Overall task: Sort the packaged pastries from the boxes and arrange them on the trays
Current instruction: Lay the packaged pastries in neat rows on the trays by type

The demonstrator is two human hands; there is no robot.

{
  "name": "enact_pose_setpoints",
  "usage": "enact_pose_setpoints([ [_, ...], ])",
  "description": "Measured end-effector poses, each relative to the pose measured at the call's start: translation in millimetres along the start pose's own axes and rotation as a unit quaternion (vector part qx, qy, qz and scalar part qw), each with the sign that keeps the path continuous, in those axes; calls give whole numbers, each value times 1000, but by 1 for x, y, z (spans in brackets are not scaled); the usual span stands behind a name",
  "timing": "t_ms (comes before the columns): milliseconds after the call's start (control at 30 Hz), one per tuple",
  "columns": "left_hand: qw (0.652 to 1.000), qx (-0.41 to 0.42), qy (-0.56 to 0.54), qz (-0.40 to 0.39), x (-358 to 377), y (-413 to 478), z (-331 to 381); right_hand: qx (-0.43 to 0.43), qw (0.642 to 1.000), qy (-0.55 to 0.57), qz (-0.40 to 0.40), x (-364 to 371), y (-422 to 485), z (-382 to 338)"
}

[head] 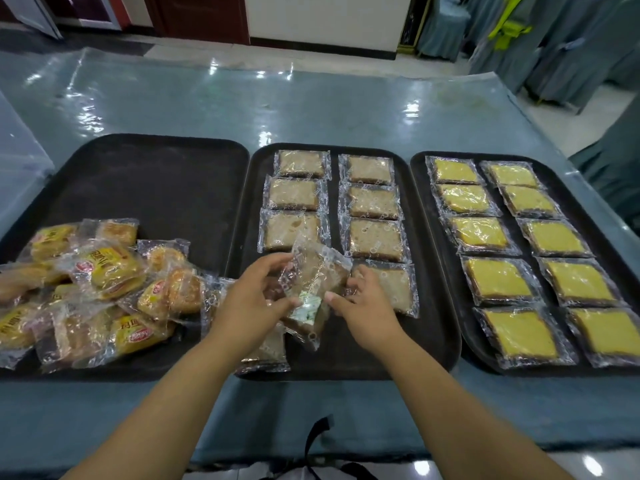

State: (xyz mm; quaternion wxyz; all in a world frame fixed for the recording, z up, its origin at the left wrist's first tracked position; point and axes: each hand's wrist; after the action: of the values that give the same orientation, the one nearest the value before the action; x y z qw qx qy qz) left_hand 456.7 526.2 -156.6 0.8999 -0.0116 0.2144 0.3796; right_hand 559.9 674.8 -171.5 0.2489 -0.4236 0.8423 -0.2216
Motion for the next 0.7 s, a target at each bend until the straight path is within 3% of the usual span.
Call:
enact_pose_setpoints([
  [100, 1000, -21, -6, -13, -2, 4, -4, 5, 995, 94, 34, -2, 3, -1],
  [200, 989, -35, 134, -46, -7, 6, -17, -25, 995, 67, 72, -5, 1, -6],
  [300, 935, -81, 335, -85, -15, 4, -33, -69, 990, 19, 119, -8, -1, -10],
  [367, 908, -138, 380, -109, -20, 1, -37, -116, 980, -14, 160, -10, -2, -12],
  [533, 891, -159, 408, -121, -24, 1, -39, -294, 905, -173, 256, -16, -9, -9],
  [700, 913, -155, 369, -84, -22, 4, -39, -423, 819, -251, 296, -19, -18, -2],
])
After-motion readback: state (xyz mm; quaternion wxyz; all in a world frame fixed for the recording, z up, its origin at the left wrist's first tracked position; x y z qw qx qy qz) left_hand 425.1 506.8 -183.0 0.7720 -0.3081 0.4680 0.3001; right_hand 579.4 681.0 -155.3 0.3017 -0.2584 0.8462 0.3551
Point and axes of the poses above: each hand's wrist, its own y-axis towards the middle knuckle, its own x-axis out of the palm, z = x × y, and after that the axes turned 13 degrees about x, right-handed
